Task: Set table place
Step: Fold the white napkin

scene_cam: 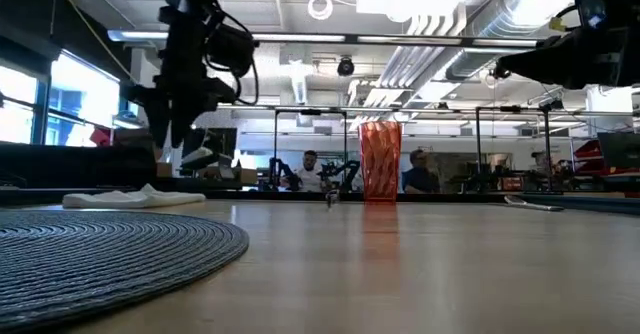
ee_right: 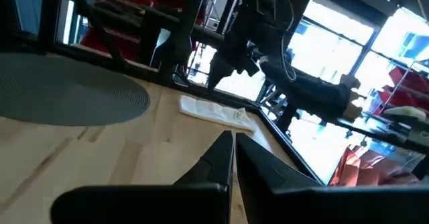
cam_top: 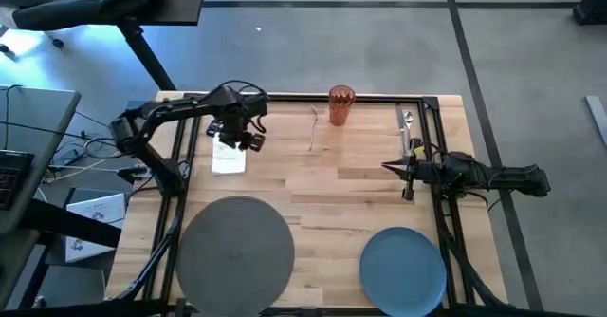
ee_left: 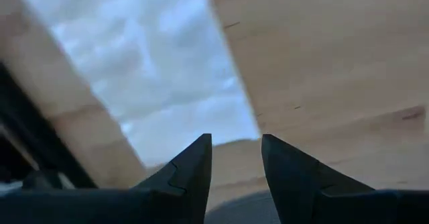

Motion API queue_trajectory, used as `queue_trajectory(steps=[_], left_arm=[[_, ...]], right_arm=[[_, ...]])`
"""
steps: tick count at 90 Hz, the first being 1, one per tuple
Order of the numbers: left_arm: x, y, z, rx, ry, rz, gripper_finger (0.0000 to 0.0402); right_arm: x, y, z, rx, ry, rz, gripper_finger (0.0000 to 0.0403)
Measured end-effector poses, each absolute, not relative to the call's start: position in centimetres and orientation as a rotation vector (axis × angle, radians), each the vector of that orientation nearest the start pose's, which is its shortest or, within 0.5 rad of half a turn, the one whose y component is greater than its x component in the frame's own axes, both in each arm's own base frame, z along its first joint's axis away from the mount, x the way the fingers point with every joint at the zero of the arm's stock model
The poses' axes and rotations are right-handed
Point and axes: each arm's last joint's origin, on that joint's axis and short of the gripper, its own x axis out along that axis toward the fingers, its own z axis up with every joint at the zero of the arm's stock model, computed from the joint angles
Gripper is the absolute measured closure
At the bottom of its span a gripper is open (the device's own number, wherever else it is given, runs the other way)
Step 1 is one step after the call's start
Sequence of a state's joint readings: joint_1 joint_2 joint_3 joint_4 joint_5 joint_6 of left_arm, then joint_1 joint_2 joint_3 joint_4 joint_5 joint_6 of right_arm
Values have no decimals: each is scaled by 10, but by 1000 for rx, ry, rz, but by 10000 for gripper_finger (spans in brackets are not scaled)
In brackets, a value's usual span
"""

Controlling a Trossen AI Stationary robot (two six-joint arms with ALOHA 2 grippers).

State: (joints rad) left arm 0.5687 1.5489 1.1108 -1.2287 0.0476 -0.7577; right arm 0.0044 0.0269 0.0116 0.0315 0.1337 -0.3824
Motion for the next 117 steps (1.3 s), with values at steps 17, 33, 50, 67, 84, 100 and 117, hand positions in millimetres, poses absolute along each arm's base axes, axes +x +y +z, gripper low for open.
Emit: queue_trajectory(steps=[17,33,50,67,84,100,117], left_arm=[[196,134,210,-1148,1421,1124,284],[188,132,195,-1159,1452,1134,284],[180,132,176,-1210,1444,1111,284],[177,129,161,-1211,1418,1114,284],[176,128,153,-1182,1392,1116,294],[174,124,139,-1217,1361,1086,352],[179,125,146,-1152,1345,1020,395]], right_arm=[[98,-3,168,-408,11,-130,402],[98,-3,168,-432,13,-130,402],[98,-3,168,-434,13,-130,402],[98,-3,168,-433,13,-129,402],[98,-3,168,-433,13,-129,402],[98,-3,168,-433,13,-128,402],[98,-3,168,-433,13,-128,402]])
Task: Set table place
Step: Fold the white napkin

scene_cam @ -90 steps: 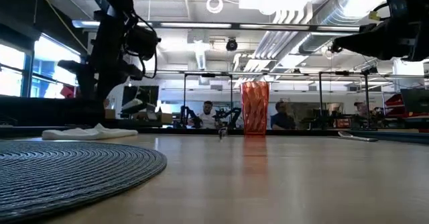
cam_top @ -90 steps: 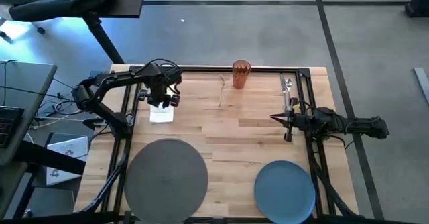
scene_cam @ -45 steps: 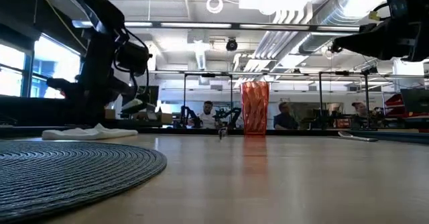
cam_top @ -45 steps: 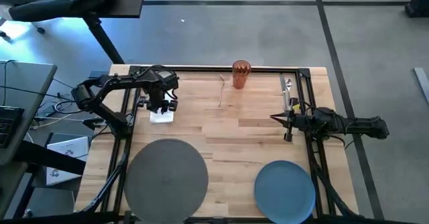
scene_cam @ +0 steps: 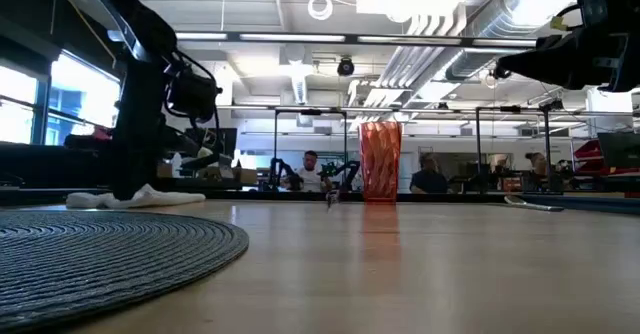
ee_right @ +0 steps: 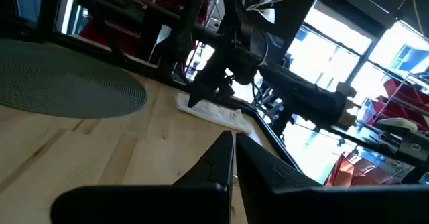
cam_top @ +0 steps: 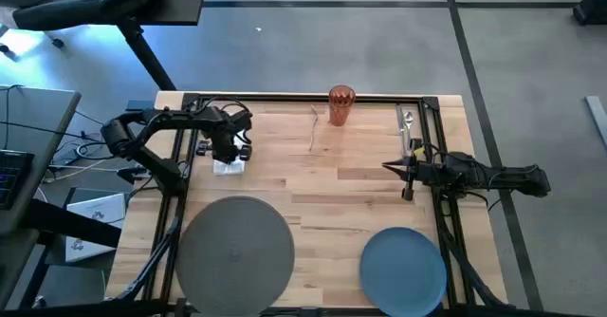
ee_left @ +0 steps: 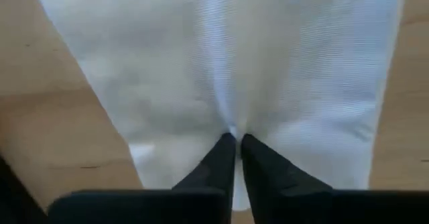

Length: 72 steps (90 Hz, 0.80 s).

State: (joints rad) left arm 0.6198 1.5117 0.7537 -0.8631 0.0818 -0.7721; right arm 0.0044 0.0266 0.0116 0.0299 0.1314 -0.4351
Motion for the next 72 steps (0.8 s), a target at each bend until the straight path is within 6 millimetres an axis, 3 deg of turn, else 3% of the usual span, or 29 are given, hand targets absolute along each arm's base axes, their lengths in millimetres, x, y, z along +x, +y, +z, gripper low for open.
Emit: queue_trajectory(steps=[12,25,42,62,72], left_arm=[[191,126,169,-1023,1287,886,400],[193,126,194,-1047,1190,861,401],[189,125,195,-1053,1171,891,395],[190,123,186,-1091,1240,777,309],[181,123,185,-1186,1290,839,260]], right_arm=[[98,-3,168,-433,13,-128,402],[98,-3,168,-432,13,-128,402],[98,-3,168,-398,11,-128,402],[98,-3,168,-397,11,-129,402],[98,-3,168,-396,11,-129,402]])
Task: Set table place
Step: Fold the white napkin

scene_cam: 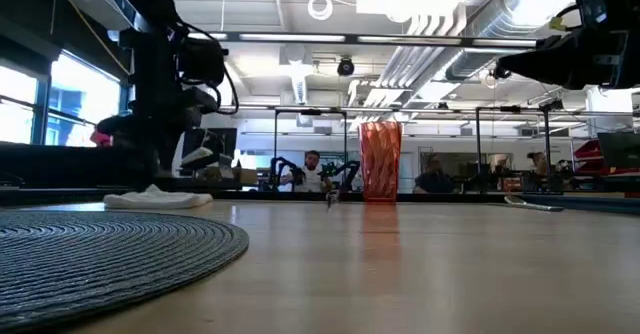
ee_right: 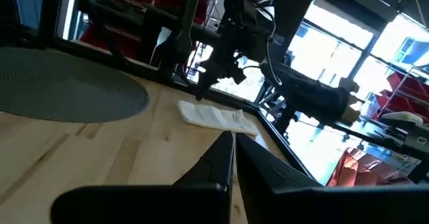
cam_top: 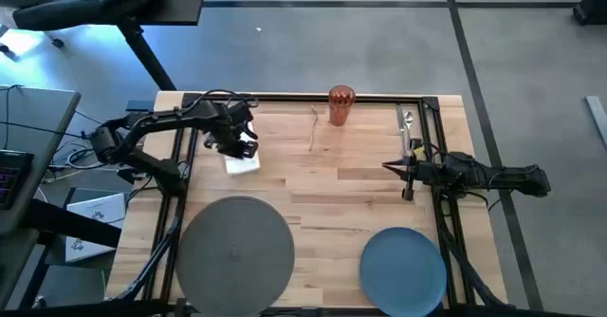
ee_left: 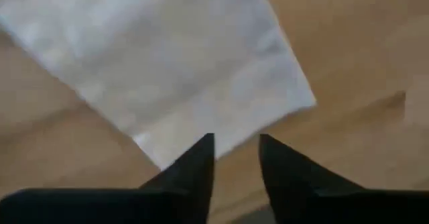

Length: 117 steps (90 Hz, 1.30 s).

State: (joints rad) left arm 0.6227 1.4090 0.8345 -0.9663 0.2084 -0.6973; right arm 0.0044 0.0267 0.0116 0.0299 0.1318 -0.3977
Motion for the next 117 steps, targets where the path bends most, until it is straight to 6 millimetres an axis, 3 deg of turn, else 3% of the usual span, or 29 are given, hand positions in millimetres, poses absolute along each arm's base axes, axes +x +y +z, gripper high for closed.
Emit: queue_trajectory(steps=[12,23,49,76,95,109,117], left_arm=[[166,124,184,-1202,1369,1010,231],[159,126,175,-1258,1360,1017,236],[153,113,140,-1424,1289,966,313],[157,105,138,-1403,1303,957,396],[171,109,175,-1328,1306,876,400],[183,116,225,-1308,1178,773,401],[193,121,263,-1318,1011,687,401]], right_arm=[[98,-3,168,-373,10,-129,402],[98,-3,168,-372,9,-129,402],[98,-3,168,-373,9,-129,402],[98,-3,168,-373,9,-129,402],[98,-3,168,-363,9,-129,402],[98,-3,168,-356,8,-128,402],[98,-3,168,-250,-1,-122,402]])
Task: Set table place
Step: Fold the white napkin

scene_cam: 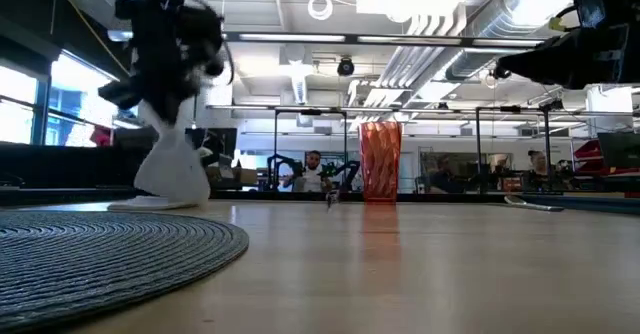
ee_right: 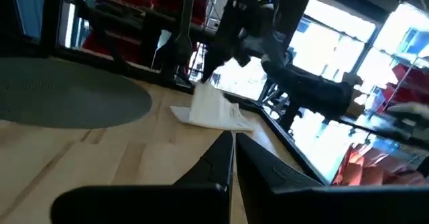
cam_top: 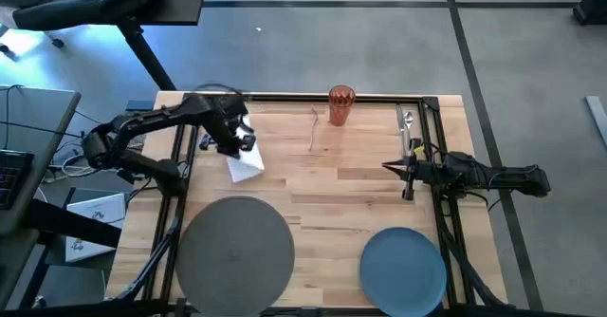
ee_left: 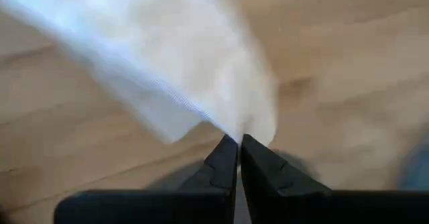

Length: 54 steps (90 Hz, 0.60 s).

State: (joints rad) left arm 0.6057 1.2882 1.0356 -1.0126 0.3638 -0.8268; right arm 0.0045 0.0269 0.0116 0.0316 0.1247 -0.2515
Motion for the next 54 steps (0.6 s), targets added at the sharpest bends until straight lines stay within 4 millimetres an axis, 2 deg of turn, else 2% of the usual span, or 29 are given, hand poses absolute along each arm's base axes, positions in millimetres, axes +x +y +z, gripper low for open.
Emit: queue_trajectory(steps=[17,28,39,47,54], left_arm=[[216,132,348,-1239,511,498,401],[226,138,382,-1163,250,388,401],[231,137,391,-1127,151,361,401],[233,132,385,-1102,220,393,401],[235,123,371,-1077,342,419,401]], right_arm=[[98,-4,176,154,-108,-147,402],[96,-8,184,375,-225,-246,402],[93,-12,191,647,-374,-338,402],[93,-12,192,772,-406,-309,402],[93,-11,192,843,-413,-284,402]])
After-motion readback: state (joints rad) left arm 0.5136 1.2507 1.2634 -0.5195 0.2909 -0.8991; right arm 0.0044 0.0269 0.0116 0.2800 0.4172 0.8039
